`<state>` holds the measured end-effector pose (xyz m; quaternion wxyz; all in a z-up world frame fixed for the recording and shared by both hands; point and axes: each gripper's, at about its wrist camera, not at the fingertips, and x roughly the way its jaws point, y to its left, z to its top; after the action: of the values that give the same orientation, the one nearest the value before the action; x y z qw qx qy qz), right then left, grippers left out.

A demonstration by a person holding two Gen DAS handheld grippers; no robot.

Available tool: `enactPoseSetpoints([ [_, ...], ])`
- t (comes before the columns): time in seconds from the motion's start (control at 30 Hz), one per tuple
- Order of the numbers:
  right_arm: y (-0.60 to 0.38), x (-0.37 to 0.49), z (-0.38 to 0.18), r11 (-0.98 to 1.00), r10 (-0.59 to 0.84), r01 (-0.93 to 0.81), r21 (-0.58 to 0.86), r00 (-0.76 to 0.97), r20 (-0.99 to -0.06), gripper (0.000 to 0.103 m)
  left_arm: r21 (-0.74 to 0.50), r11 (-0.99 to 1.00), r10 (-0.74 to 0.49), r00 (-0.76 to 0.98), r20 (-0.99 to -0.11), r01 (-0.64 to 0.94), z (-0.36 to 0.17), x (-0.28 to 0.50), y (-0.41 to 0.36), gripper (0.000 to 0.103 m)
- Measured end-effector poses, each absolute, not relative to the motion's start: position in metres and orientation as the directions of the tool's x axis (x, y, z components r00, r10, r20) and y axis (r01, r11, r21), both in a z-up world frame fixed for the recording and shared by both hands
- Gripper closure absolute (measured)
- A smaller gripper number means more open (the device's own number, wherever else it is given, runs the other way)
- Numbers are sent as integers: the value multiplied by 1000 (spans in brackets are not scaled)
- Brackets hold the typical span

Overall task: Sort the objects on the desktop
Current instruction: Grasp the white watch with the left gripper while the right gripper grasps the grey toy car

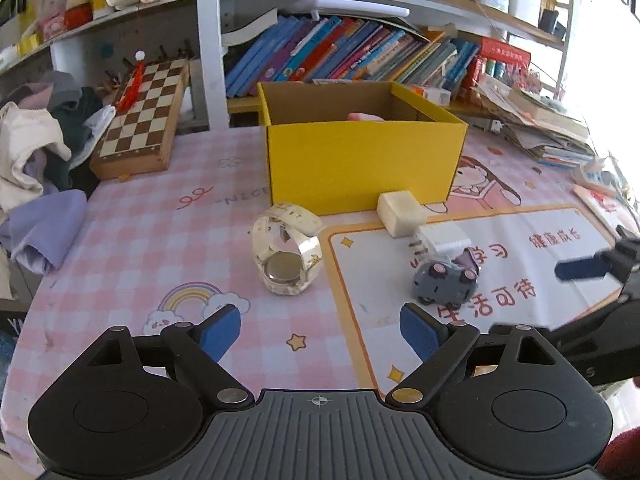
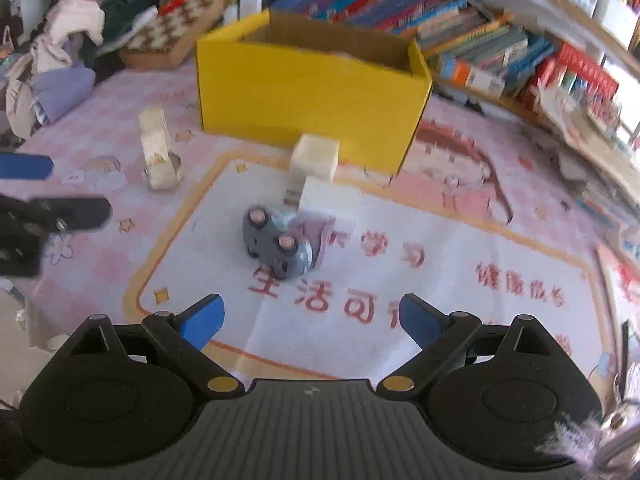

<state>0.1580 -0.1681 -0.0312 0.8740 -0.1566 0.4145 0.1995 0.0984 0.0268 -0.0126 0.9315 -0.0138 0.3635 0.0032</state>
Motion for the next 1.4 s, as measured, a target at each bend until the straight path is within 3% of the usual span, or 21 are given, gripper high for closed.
enactPoseSetpoints([
  [0.57,-163,174,-35,883,231,-464,-70,558,-797,15,11,1000,12,718,-696,-5,-26,109,37,14],
  [1.23,-136,220,-55,809,259,-582,-82,479,-839,22,2,999,26,697,-717,-36,-44,162,44,15],
  [1.4,-135,229,-61,804,263,-591,-70,459,-849,22,6,999,28,669,-742,-35,-53,173,42,22],
])
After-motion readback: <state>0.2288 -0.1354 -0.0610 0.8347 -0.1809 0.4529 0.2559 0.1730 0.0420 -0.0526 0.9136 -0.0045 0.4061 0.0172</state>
